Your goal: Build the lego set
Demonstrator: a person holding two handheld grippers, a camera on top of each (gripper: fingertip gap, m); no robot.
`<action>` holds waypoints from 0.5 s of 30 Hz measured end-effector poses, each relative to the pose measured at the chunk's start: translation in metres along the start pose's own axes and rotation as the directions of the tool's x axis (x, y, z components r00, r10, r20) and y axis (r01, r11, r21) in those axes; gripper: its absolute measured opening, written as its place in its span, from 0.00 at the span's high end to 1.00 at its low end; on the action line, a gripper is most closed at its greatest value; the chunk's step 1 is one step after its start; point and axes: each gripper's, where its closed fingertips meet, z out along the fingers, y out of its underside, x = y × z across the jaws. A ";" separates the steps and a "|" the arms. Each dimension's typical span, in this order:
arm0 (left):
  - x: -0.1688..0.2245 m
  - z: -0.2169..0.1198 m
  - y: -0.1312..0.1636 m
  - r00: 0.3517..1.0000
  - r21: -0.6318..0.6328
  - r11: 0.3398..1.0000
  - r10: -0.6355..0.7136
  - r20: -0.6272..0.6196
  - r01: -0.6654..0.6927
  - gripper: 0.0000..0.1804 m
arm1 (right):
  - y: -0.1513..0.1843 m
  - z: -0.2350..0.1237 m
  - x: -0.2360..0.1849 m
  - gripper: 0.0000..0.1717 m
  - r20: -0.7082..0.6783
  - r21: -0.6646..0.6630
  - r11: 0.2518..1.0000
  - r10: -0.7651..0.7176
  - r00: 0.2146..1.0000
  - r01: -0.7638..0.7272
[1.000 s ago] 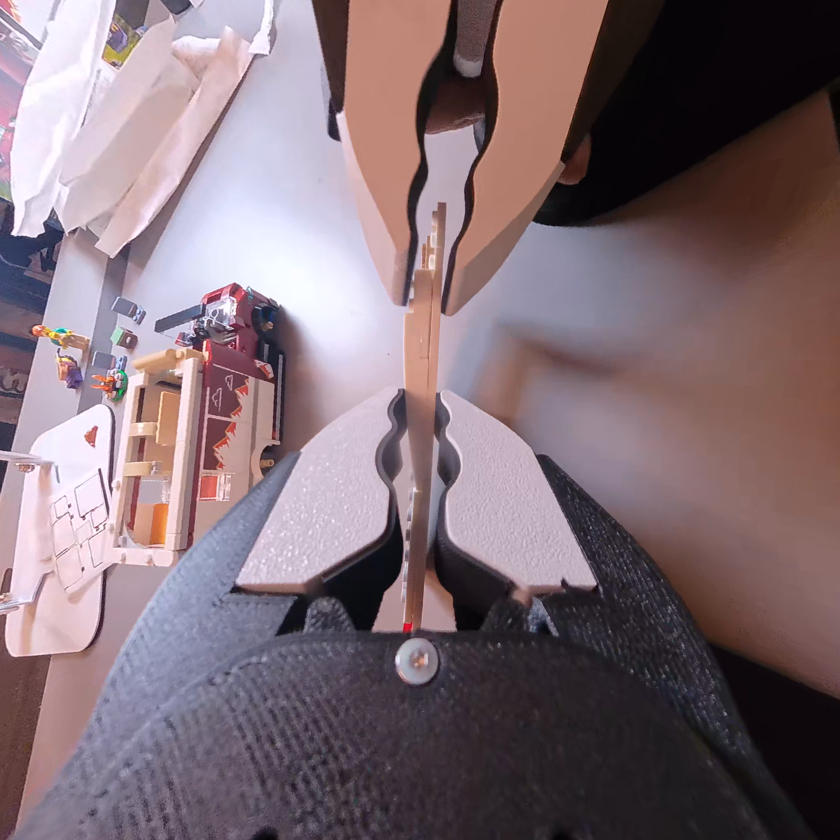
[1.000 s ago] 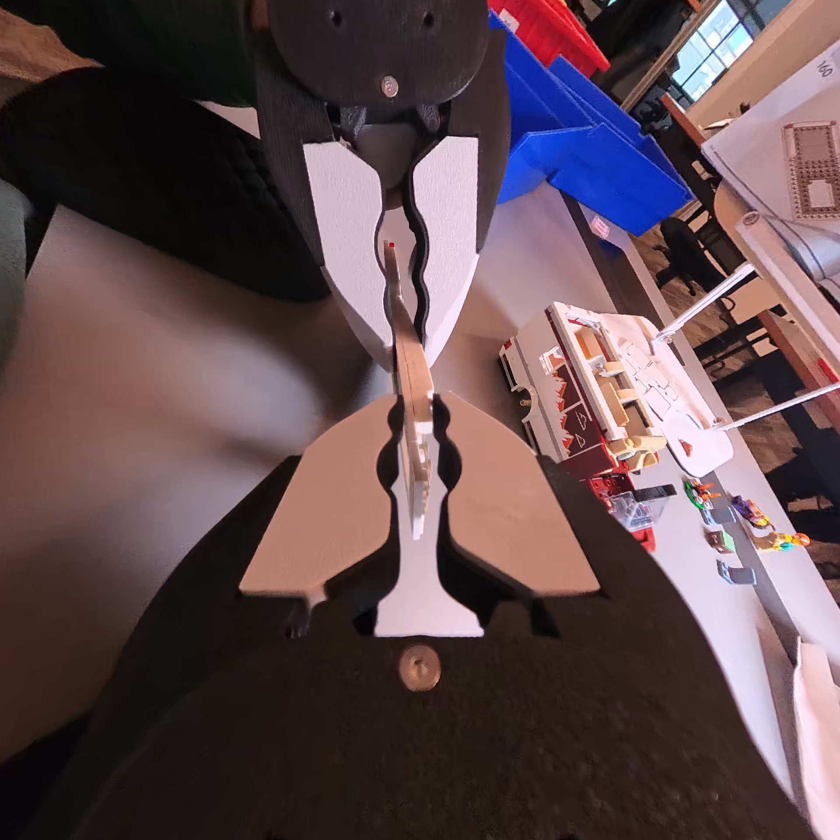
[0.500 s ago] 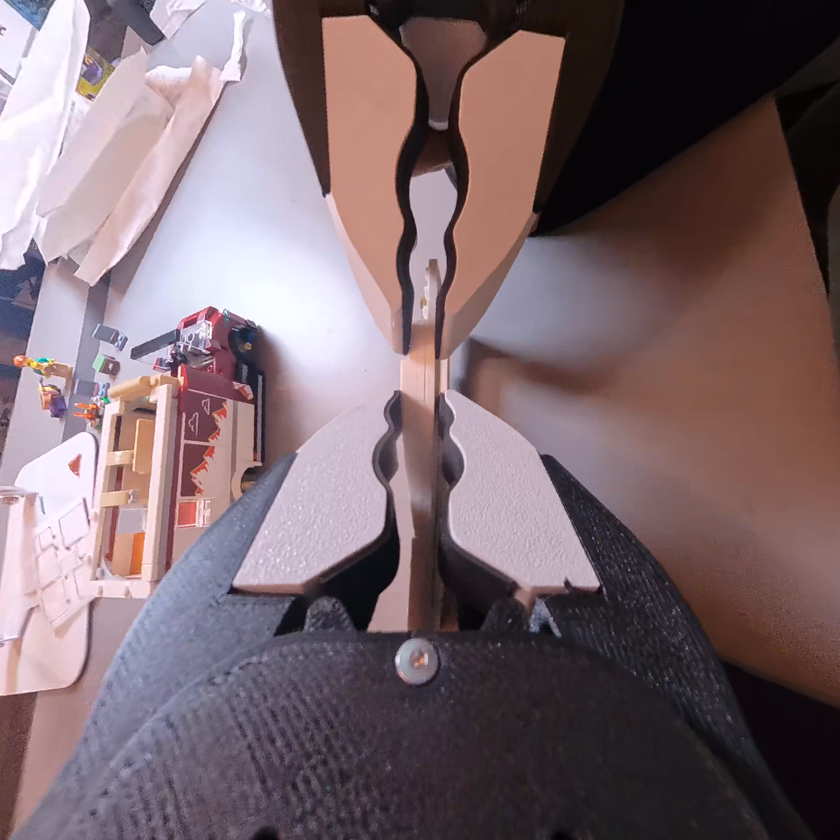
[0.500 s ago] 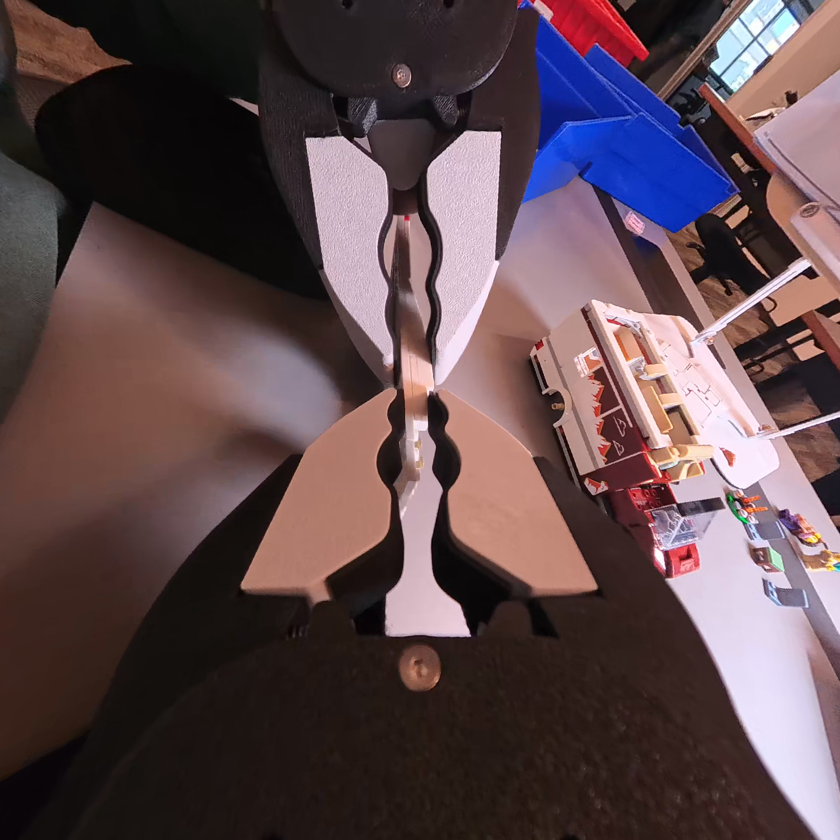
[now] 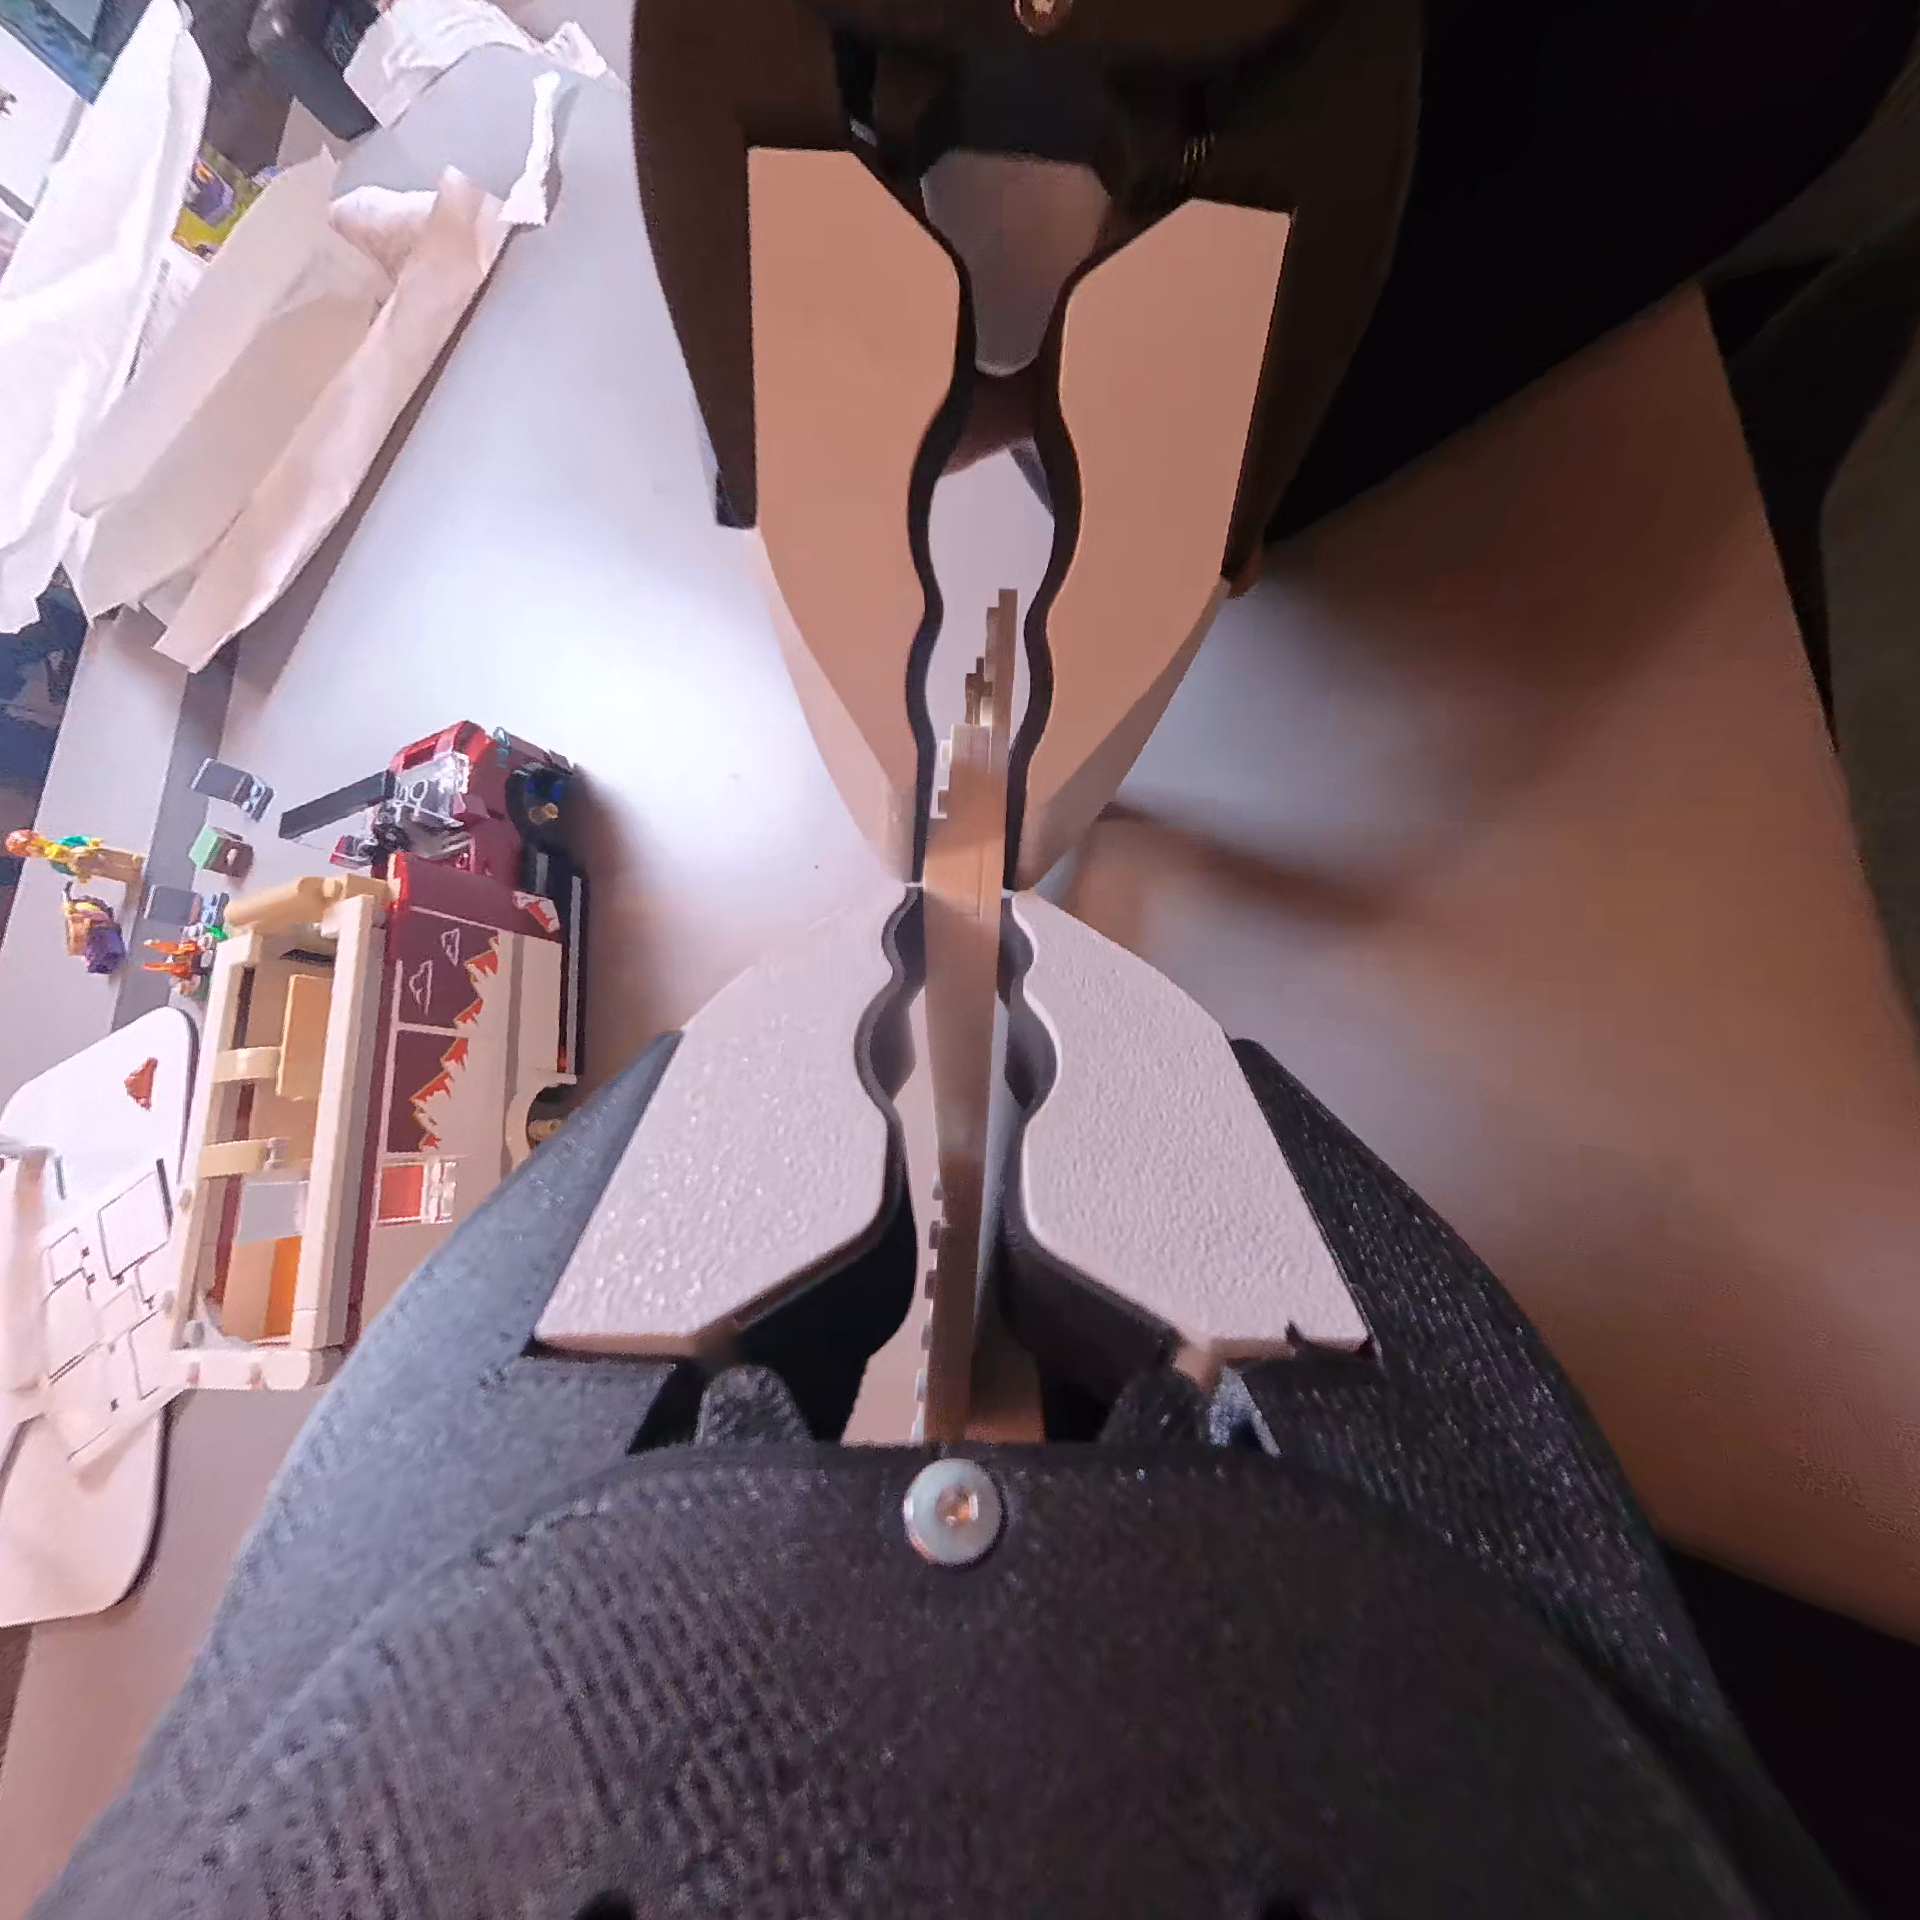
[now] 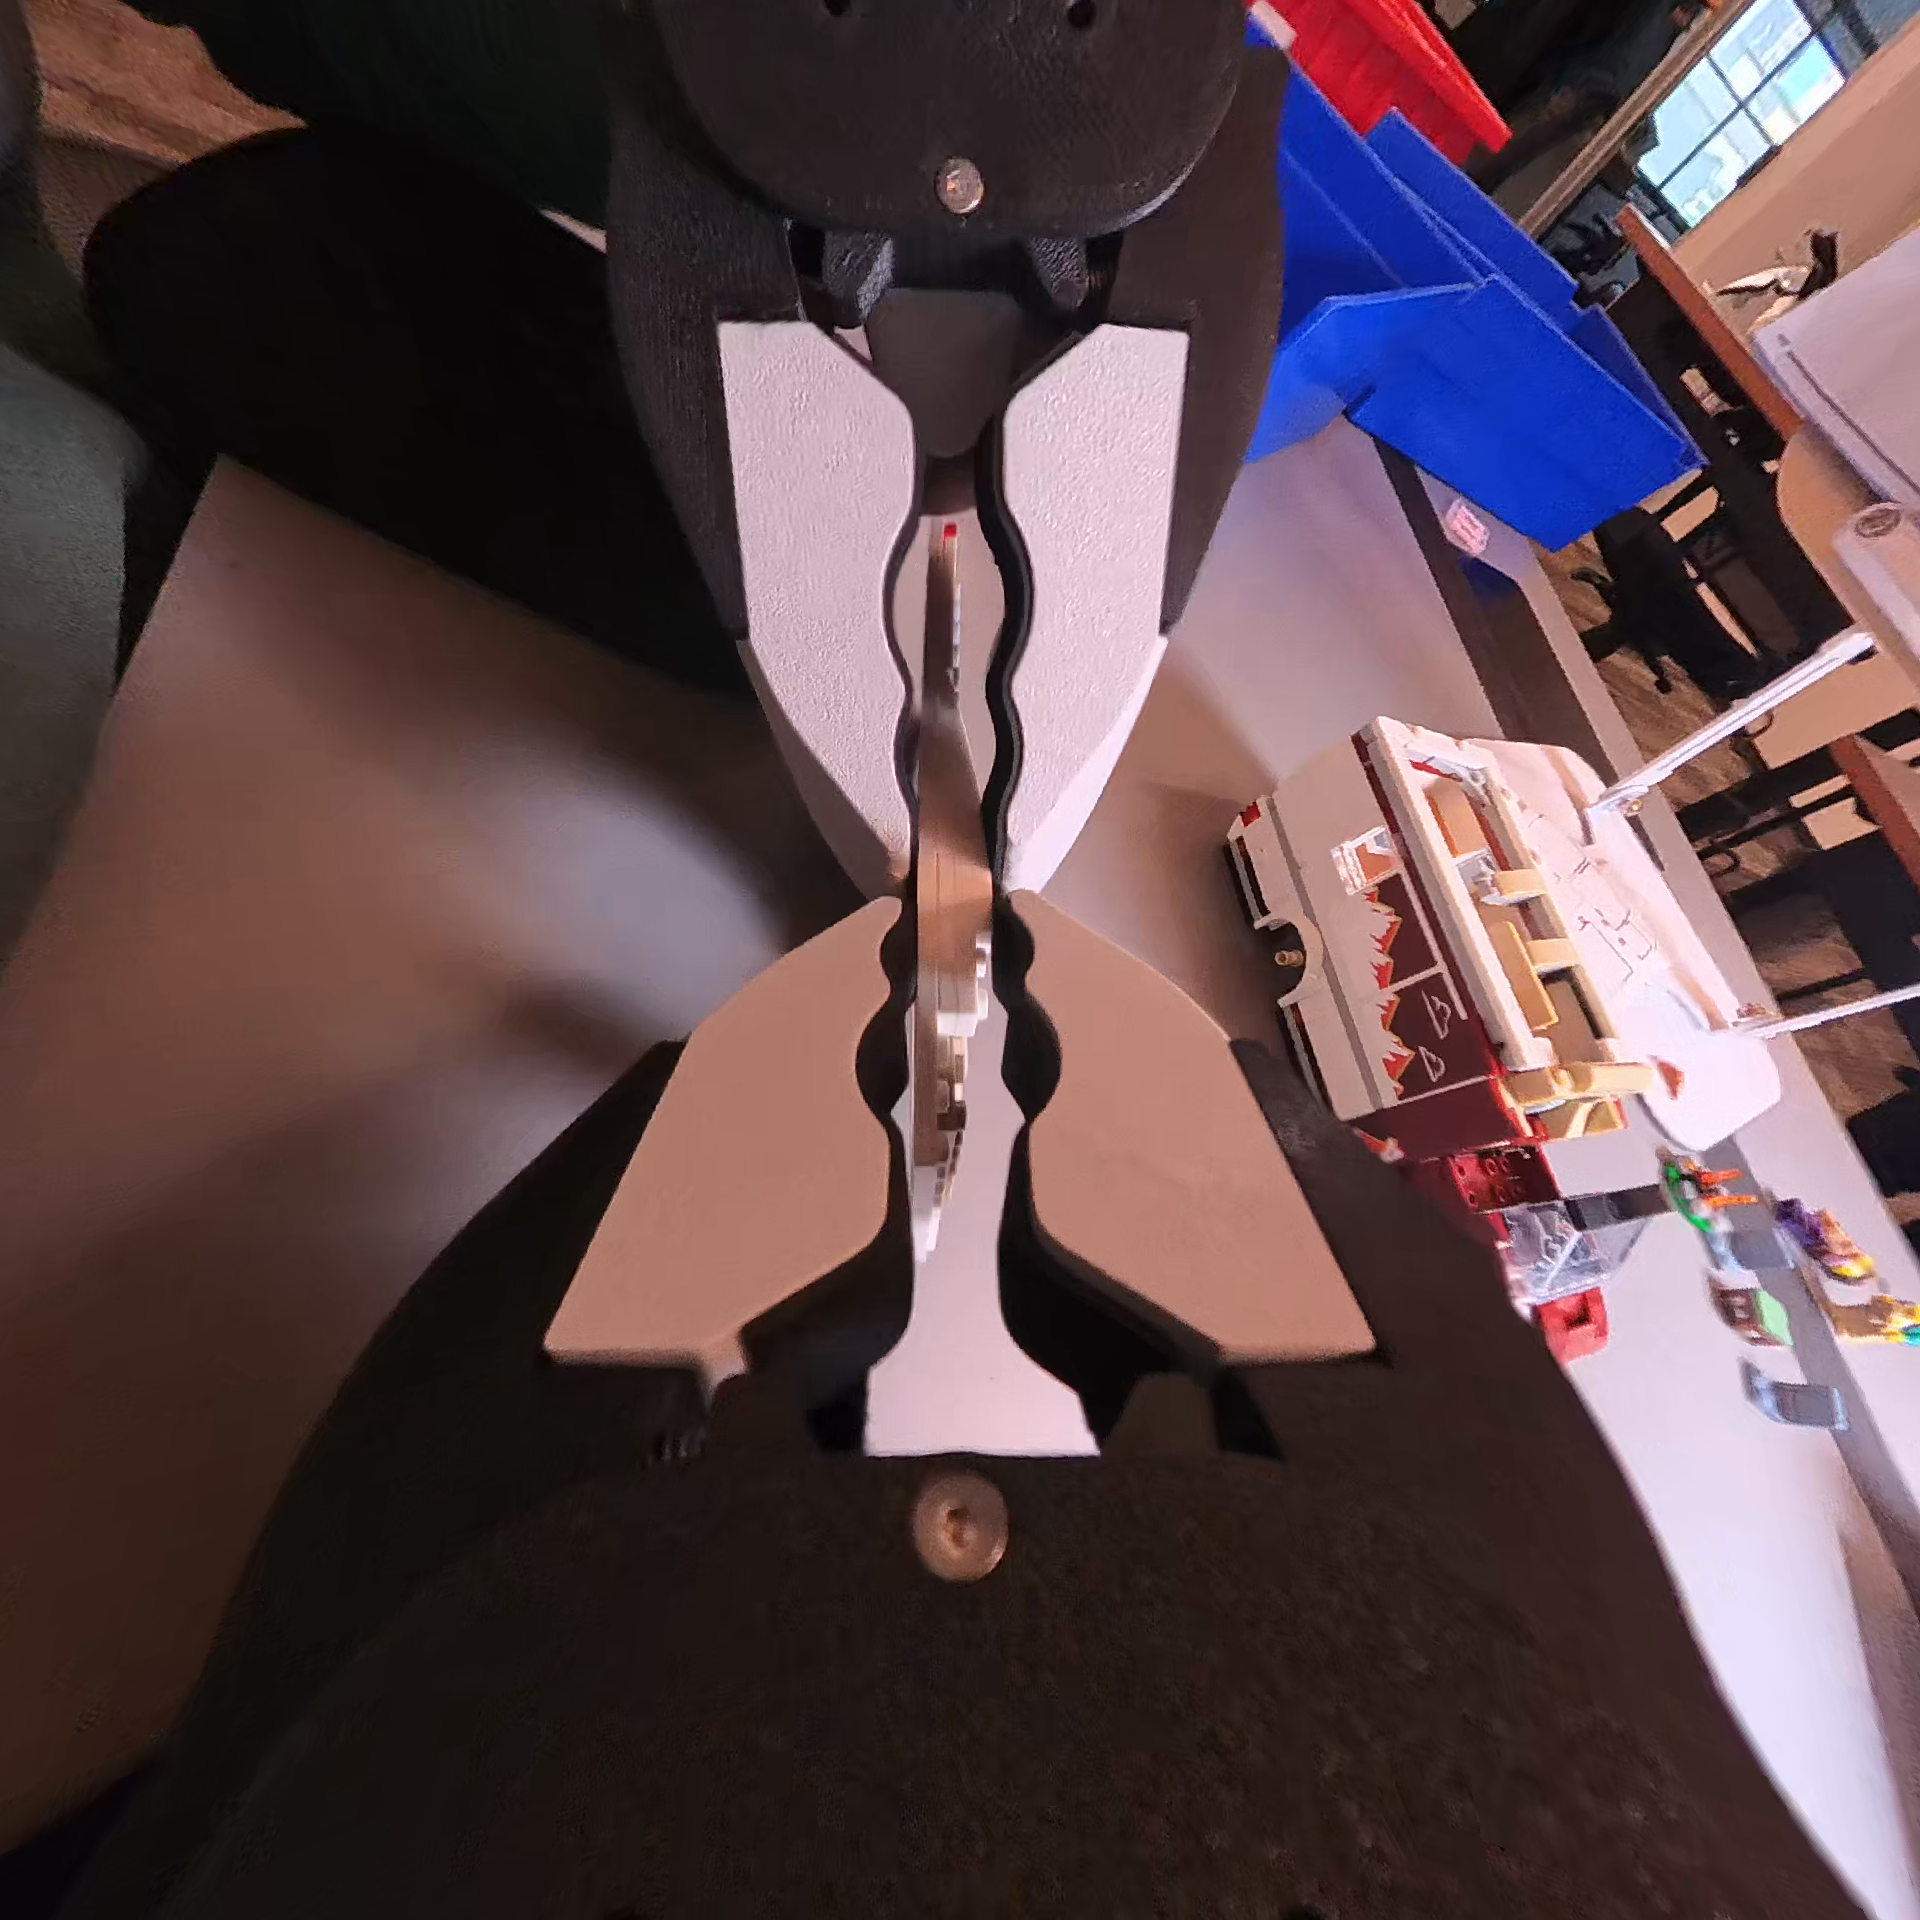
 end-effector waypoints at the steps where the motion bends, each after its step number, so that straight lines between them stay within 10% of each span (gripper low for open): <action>1: 0.001 -0.001 -0.001 1.000 0.018 1.000 -0.014 -0.003 0.014 0.92 | -0.001 0.000 0.000 0.92 0.009 0.010 1.000 0.027 1.000 -0.027; 15: 0.008 -0.016 0.015 0.999 0.024 0.999 -0.023 0.035 0.022 0.94 | 0.003 0.001 -0.006 0.86 0.039 -0.063 0.997 -0.036 0.999 0.038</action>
